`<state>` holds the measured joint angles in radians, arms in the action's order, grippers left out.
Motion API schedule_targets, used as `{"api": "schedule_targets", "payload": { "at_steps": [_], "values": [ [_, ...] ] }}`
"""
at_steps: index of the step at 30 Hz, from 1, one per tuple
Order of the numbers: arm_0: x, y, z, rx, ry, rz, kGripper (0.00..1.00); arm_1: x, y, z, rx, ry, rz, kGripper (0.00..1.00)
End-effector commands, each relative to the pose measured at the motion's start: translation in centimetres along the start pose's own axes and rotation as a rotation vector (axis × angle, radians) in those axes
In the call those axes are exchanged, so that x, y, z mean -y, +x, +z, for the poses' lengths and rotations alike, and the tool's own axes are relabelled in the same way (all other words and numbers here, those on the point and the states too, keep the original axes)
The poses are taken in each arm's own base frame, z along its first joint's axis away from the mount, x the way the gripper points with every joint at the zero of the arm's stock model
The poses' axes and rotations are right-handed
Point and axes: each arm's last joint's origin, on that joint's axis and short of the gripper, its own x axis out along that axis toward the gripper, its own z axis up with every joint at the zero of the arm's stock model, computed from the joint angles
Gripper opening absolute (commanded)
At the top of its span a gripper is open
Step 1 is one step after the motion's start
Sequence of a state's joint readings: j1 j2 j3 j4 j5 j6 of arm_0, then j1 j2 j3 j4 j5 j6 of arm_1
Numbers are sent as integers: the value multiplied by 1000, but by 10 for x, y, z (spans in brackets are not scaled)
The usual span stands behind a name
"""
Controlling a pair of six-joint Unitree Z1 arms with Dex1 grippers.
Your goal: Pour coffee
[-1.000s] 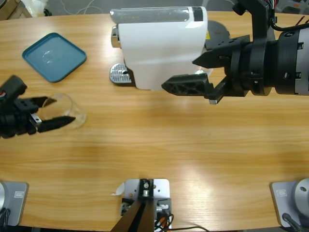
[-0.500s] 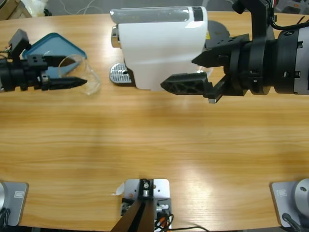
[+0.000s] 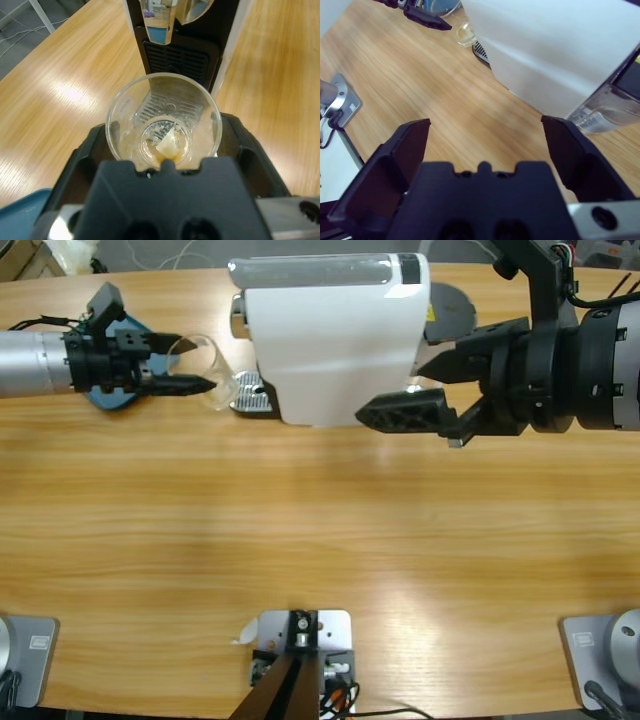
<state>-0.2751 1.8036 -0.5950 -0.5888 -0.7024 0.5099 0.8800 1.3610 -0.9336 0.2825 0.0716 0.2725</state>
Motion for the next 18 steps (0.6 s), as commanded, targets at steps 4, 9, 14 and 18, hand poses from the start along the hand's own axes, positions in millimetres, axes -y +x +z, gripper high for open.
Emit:
{"api": "schedule_targets", "payload": {
  "at_steps": [4, 9, 14, 18],
  "values": [
    [-8, 32, -5, 7, 10, -60, 0, 6, 8, -1, -31, 9, -30, 1000],
    [-6, 47, 3, 16, 31, -87, 0, 6, 6, -4, -34, 9, -32, 1000],
    [-5, 56, 8, 21, 44, -93, 0, 6, 7, -4, -35, 9, -32, 1000],
    [-7, 58, 7, 8, 40, -73, 0, 7, 8, -4, -37, 11, -37, 1000]
  ]
}}
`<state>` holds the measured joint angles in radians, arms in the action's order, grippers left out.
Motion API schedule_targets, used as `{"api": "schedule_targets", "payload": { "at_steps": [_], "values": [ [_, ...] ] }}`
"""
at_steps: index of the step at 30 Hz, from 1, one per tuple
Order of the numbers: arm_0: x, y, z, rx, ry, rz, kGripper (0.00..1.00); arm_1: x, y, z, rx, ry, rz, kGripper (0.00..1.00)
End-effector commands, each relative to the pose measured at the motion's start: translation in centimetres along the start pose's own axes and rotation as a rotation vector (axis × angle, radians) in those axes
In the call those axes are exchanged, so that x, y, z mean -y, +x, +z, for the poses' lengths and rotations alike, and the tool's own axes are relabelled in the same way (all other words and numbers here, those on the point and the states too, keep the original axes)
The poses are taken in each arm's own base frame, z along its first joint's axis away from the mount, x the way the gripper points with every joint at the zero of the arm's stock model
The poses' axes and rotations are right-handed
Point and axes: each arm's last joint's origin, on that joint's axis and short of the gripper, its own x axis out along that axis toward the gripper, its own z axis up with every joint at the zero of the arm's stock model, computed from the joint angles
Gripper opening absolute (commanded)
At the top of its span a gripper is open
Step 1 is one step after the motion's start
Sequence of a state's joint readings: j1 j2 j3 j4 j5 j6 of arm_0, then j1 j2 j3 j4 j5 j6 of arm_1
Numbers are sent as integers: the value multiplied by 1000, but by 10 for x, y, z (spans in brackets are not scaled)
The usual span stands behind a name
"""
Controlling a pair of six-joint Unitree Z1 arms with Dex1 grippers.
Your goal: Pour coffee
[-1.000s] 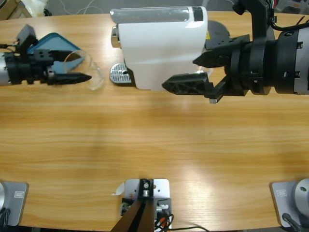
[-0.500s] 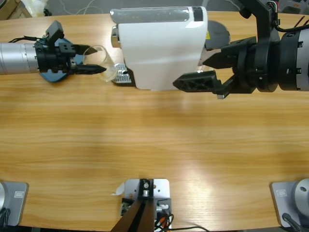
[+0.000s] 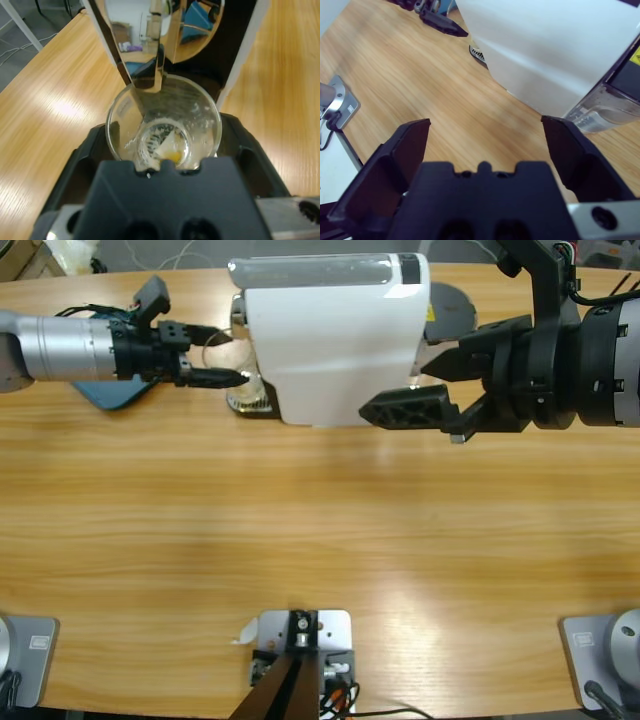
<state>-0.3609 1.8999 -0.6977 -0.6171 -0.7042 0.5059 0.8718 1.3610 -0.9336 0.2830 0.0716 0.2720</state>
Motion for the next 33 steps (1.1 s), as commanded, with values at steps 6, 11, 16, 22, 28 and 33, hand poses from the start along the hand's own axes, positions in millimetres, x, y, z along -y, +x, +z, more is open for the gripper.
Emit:
{"api": "schedule_targets", "payload": {
  "at_steps": [6, 11, 16, 22, 28, 33],
  "values": [
    [-6, 16, -9, -43, -36, 24, 0, 6, 10, -5, -42, 7, -32, 1000],
    [-11, 16, -11, -45, -57, 42, 0, 6, 11, -4, -40, 8, -33, 1000],
    [-13, 17, -12, -44, -98, 41, 0, 6, 14, -4, -43, 8, -32, 1000],
    [-14, 25, -11, -46, -132, 32, 0, 6, 17, -2, -41, 8, -30, 1000],
    [-7, 24, -13, -70, -140, 30, 0, 7, 17, -2, -40, 11, -35, 1000],
    [-5, 24, -13, -77, -142, 27, 0, 8, 17, -2, -38, 12, -37, 1000]
  ]
}}
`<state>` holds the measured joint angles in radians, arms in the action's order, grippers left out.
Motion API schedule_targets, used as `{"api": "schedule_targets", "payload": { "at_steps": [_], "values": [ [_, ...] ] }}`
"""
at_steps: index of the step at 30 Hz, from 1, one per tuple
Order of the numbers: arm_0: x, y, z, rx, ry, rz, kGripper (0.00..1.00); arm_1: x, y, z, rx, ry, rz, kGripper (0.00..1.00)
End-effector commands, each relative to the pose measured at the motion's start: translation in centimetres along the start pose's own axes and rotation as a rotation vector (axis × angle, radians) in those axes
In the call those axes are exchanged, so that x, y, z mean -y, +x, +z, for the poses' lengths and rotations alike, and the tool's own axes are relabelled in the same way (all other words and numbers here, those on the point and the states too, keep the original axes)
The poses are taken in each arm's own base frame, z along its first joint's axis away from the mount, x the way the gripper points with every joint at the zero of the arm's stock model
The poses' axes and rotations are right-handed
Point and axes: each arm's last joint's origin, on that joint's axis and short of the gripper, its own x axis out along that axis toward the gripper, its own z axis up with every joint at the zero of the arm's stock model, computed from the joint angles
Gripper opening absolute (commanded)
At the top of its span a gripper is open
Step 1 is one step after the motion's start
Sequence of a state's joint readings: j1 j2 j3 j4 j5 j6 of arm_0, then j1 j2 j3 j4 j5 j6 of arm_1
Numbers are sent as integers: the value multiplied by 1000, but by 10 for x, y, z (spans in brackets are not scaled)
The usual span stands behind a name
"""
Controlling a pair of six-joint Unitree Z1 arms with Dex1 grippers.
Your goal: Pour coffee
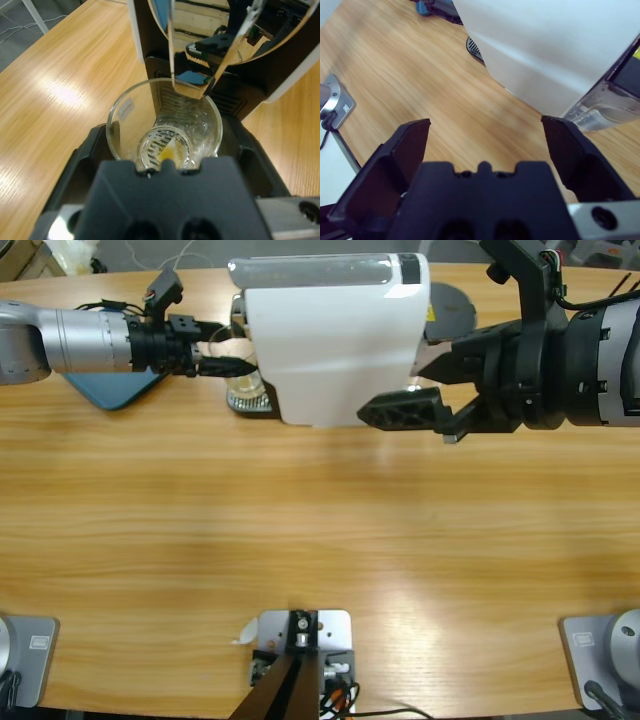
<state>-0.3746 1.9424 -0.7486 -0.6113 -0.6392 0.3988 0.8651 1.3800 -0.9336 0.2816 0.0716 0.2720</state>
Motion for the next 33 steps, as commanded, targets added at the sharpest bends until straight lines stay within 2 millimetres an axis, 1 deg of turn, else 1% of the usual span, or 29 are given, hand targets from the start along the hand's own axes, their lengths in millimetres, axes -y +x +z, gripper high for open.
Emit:
{"api": "schedule_targets", "payload": {
  "at_steps": [1, 6, 11, 12, 13, 14, 15, 17, 19, 20, 28, 33],
  "values": [
    [6, 10, -13, -56, -41, -20, 0, 5, 11, -2, -23, 6, -28, 1000],
    [12, 10, -14, -77, -40, -29, 0, 5, 11, -2, -22, 6, -29, 1000],
    [13, 10, -14, -80, -40, -28, 0, 6, 10, -2, -21, 6, -28, 1000],
    [13, 9, -14, -80, -37, -29, 151, 6, 10, -2, -21, 6, -29, 1000],
    [15, 9, -15, -81, -27, -32, 529, 6, 10, -2, -21, 6, -28, 1000],
    [18, 9, -15, -83, -13, -40, 799, 6, 10, -2, -21, 6, -28, 1000],
    [21, 9, -16, -85, 0, -49, 880, 5, 10, -2, -21, 6, -28, 1000],
    [24, 7, -17, -79, 21, -65, 883, 5, 10, -2, -22, 6, -29, 1000],
    [26, 6, -18, -69, 23, -80, 977, 6, 10, -3, -23, 6, -29, 1000],
    [27, 6, -18, -67, 23, -80, 990, 6, 10, -3, -24, 6, -29, 1000],
    [24, 3, -19, -55, 21, -72, 991, 6, 8, -4, -21, 6, -29, 1000],
    [19, -5, -19, -60, 19, -24, 991, 6, 8, -4, -21, 6, -28, 1000]
  ]
}}
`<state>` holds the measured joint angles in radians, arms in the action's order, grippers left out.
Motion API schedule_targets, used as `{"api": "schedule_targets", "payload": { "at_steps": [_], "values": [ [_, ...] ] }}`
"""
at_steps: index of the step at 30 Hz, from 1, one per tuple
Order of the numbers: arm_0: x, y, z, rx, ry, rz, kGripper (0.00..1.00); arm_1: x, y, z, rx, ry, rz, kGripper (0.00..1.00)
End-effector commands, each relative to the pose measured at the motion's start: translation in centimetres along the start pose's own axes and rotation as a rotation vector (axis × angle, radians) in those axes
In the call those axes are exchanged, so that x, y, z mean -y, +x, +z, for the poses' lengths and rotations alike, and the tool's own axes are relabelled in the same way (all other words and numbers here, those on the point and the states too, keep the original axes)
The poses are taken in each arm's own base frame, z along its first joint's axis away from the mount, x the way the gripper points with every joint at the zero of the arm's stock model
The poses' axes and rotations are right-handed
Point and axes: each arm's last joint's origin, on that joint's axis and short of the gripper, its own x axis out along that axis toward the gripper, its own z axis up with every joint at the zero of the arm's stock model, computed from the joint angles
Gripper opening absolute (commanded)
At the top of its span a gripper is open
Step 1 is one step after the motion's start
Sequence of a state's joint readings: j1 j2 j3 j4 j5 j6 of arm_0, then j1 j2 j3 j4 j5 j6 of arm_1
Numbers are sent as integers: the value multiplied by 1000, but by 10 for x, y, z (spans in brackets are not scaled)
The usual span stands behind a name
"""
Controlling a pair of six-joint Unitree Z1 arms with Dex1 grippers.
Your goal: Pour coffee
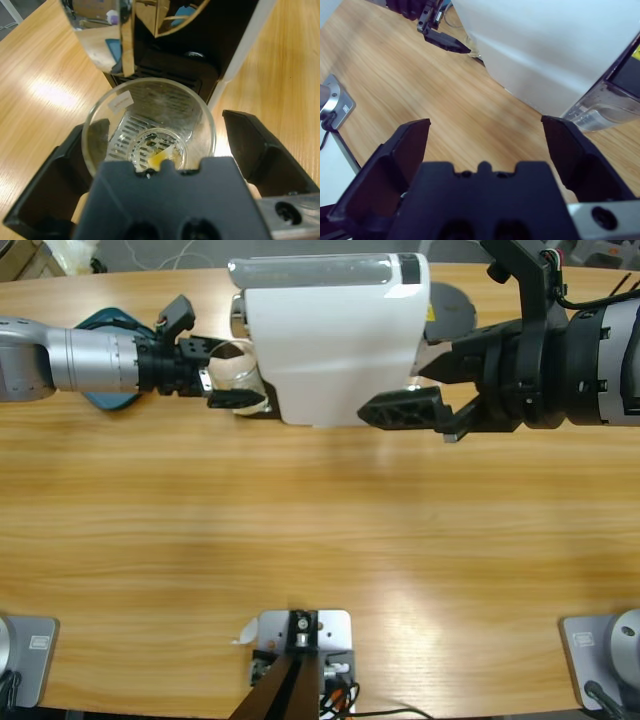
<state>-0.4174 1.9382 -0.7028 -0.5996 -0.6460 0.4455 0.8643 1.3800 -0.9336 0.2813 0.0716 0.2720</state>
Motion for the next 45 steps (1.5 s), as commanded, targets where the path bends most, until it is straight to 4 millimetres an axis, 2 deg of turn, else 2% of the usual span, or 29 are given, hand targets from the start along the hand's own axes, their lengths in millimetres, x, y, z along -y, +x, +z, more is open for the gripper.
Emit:
{"api": "schedule_targets", "payload": {
  "at_steps": [1, 5, 13, 21, 27, 34, 39, 42, 45],
  "values": [
    [-3, -9, -10, -19, -14, 46, 991, 6, 8, -4, -23, 6, -27, 1000],
    [-12, -8, -8, -4, -11, 66, 991, 5, 7, -4, -22, 6, -27, 1000],
    [-15, -5, -7, 2, -13, 62, 991, 6, 7, -4, -25, 5, -27, 1000],
    [-26, 2, -1, 23, -11, 67, 991, 5, 7, -4, -23, 4, -26, 1000],
    [-20, -2, -3, 23, -16, 47, 991, 6, 9, -4, -29, 5, -26, 1000],
    [-14, -17, 6, 52, 0, 54, 992, 6, 10, -4, -31, 5, -34, 1000],
    [-5, -36, 15, 82, 13, 73, 991, 6, 9, -3, -28, 5, -38, 1000],
    [0, -52, 21, 106, 18, 92, 991, 6, 9, -3, -28, 4, -40, 1000],
    [14, -76, 31, 136, 15, 117, 991, 5, 2, 1, -12, -14, -43, 1000]
  ]
}}
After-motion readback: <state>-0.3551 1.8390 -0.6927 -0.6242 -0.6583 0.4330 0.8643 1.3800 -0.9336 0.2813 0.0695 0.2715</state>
